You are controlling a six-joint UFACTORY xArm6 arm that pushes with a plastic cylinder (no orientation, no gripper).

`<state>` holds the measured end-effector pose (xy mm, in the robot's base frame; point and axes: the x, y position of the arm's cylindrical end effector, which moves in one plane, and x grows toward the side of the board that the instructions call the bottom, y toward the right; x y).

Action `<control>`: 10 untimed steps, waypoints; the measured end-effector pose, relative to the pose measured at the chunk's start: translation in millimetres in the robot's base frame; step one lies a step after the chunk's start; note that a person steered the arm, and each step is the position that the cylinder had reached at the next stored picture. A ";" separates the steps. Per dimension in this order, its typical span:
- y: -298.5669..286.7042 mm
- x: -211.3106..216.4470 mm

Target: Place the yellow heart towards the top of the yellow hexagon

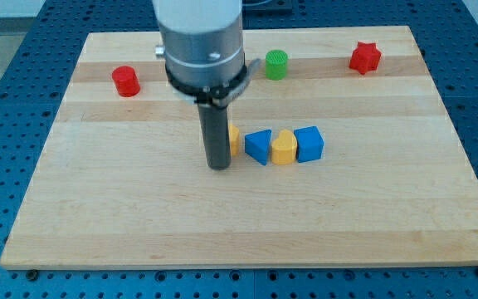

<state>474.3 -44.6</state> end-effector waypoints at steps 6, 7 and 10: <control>126.8 57.6; 127.1 38.3; 110.9 0.0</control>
<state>474.3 66.3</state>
